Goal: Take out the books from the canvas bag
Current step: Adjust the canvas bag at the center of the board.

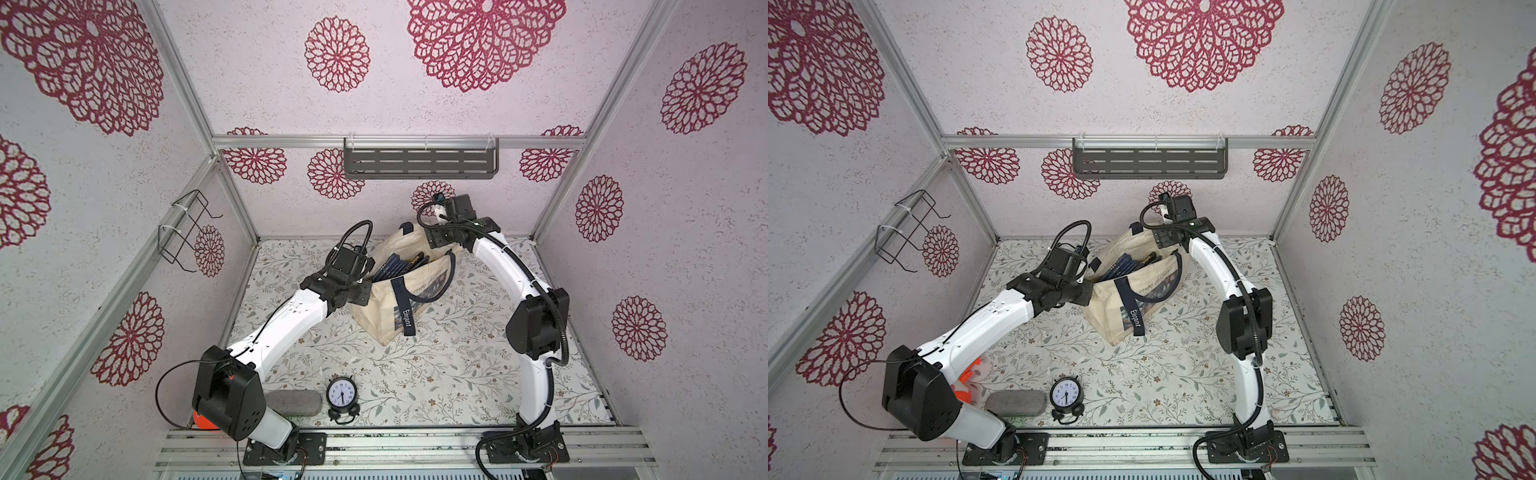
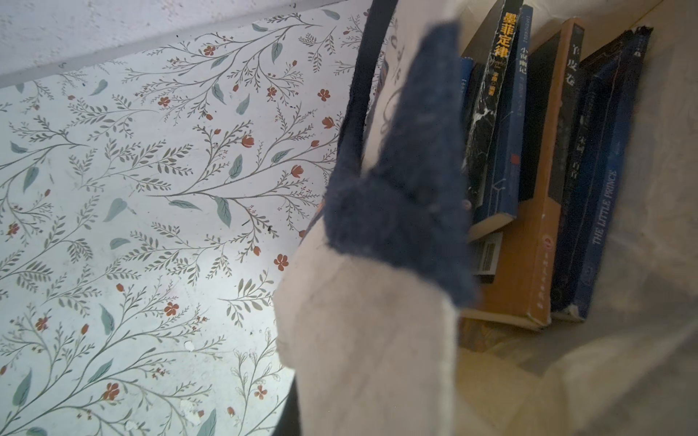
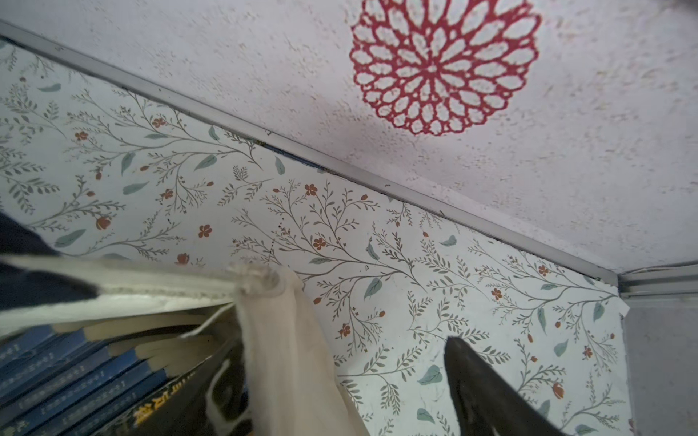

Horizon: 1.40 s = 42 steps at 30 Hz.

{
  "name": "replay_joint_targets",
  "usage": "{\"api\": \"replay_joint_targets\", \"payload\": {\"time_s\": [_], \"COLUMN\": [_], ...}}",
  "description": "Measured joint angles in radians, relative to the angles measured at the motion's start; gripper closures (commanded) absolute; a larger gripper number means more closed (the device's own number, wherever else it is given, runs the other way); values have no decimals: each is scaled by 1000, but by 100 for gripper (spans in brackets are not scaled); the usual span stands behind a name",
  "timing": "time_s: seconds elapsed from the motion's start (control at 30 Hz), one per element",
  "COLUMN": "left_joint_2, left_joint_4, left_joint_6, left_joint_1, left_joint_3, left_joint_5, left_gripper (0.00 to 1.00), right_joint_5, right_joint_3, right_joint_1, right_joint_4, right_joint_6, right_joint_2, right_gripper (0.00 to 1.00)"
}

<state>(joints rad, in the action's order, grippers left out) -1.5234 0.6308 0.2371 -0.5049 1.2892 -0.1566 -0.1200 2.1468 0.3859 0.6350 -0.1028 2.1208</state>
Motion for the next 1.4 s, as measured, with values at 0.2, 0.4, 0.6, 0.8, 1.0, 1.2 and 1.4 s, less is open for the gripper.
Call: {"api": "replay_joint_targets", "payload": {"time_s": [0.2, 0.4, 0.6, 0.8, 1.0, 1.2, 1.4], "left_joint_2": [14, 18, 13, -91, -134, -62, 30], "left_joint_4": [-35, -77, -230, -298, -460, -673, -719], "left_joint_6": [-2, 5, 13, -37, -93, -108, -155], "left_joint_1": [0, 2, 53, 107, 156, 148, 40], "left_joint_3": [-26, -42, -94, 23, 23, -175, -309], "left_joint_5": [-13, -20, -13, -13, 14, 40, -29], "left_gripper": [100, 100, 100, 100, 100, 100, 100], "right_joint_5": [24, 114, 241, 323, 364, 368, 340], "right_joint_3": [-10, -31, -10, 141, -85, -619, -1007], "right_joint_1": [-5, -5, -3, -2, -3, -2, 1], "right_joint_4": [16, 12, -47, -84, -332, -671, -984], "right_joint_6": [-6, 35, 129, 220, 290, 365, 455], "right_joint_2": [6, 8, 44, 154, 58, -224, -380], "right_gripper": [85, 100, 100, 100, 100, 100, 100]}}
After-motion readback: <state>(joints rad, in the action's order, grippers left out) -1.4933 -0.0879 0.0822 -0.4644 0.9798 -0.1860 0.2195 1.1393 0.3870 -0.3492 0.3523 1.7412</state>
